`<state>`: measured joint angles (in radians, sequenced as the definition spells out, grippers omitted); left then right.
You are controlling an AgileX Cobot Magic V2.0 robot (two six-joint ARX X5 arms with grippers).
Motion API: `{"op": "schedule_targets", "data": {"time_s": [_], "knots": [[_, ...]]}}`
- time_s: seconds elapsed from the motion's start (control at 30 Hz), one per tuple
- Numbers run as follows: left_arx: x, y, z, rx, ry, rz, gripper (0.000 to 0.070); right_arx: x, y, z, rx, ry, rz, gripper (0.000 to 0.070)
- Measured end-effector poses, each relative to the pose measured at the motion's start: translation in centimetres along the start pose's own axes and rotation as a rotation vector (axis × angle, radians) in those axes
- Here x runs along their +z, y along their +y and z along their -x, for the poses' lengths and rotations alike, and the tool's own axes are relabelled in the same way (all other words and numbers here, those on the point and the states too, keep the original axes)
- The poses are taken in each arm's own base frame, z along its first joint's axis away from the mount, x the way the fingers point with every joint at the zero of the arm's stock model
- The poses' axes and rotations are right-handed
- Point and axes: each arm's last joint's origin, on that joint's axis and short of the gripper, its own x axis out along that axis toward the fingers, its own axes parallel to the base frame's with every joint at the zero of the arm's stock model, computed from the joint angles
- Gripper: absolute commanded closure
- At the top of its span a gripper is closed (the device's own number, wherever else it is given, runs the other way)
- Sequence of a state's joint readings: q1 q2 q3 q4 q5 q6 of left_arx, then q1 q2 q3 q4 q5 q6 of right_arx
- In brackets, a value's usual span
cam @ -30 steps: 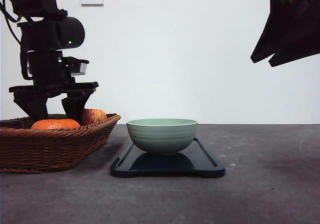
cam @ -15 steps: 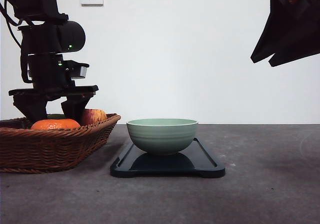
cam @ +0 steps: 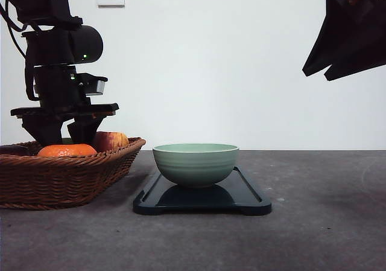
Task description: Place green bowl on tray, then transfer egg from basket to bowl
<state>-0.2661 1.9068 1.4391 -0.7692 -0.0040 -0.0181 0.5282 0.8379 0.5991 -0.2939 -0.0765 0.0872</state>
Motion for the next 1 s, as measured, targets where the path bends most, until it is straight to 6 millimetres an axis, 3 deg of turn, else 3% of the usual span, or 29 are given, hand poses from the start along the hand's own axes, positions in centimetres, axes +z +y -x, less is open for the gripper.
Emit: {"op": "schedule_targets", "data": {"time_s": [0.3, 0.6, 0.73, 1.0], "knots": [[-0.1, 0.3, 1.0, 0.002, -0.008, 0.006, 0.0487, 0.0, 0.0, 0.0, 0.000, 0.000, 0.000, 0.0447], [-0.6, 0.1, 9.0, -0.027, -0.223, 0.003, 0.0487, 0.0, 0.0, 0.0, -0.001, 0.000, 0.000, 0.0447], [-0.5, -0.9, 10.9, -0.156, -0.320, -0.035, 0.0487, 0.0, 0.0, 0.0, -0.001, 0.000, 0.000, 0.0447], [0.7, -5.2, 11.9, -0.359, -0.491, -0.132, 0.0487, 0.0, 0.0, 0.0, -0.001, 0.000, 0.000, 0.0447]]}}
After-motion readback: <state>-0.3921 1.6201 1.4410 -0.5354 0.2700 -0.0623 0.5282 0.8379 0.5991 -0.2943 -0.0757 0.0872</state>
